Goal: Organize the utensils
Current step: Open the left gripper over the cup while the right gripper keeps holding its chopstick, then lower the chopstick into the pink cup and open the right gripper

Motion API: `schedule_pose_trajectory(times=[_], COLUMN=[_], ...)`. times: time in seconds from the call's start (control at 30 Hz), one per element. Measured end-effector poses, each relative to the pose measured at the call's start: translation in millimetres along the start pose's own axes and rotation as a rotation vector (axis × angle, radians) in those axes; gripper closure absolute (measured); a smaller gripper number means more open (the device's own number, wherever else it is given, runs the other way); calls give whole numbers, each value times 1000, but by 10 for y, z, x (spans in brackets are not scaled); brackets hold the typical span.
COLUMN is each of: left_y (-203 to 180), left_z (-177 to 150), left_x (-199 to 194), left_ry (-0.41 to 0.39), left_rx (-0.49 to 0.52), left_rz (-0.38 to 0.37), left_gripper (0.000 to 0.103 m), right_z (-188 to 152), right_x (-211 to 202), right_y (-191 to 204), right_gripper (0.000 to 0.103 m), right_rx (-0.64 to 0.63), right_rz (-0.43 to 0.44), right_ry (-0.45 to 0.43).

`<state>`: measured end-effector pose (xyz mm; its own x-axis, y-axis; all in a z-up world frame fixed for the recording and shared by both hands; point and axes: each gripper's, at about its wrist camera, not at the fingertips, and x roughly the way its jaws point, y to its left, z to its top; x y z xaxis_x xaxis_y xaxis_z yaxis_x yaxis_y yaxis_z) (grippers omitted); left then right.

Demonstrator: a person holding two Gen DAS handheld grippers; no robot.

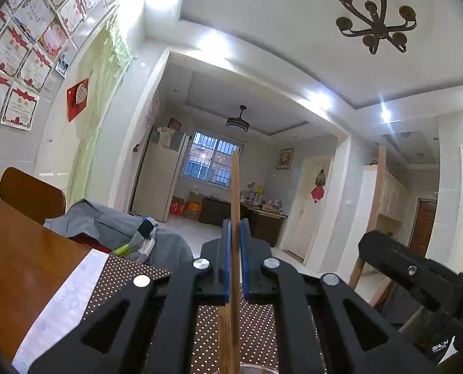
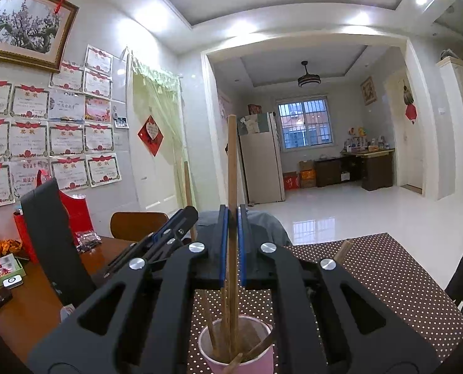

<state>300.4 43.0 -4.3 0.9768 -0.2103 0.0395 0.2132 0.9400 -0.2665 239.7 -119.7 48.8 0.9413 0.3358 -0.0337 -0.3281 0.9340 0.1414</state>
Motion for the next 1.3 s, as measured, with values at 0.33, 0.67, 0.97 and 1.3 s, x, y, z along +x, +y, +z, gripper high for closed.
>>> schedule_pose_trajectory(times=[0.33, 0.67, 0.97, 1.3], left_y=[-11, 2, -135, -129], left_z=[-72, 81, 193, 230], left_x=[76, 73, -1, -132], left_ry=[60, 130, 199, 216], left_rx=[-15, -8, 70, 77], left_rz=[-21, 43, 97, 131], left_gripper=[97, 67, 62, 58], right_z=[-4, -6, -2, 54], right_x=[54, 105, 138, 91], right_y=[26, 62, 51, 35], right_gripper=[97, 97, 96, 96], right_rx=[7, 9, 26, 26], right_rz=[-4, 2, 5, -3], right_ry=[17, 46, 71, 65])
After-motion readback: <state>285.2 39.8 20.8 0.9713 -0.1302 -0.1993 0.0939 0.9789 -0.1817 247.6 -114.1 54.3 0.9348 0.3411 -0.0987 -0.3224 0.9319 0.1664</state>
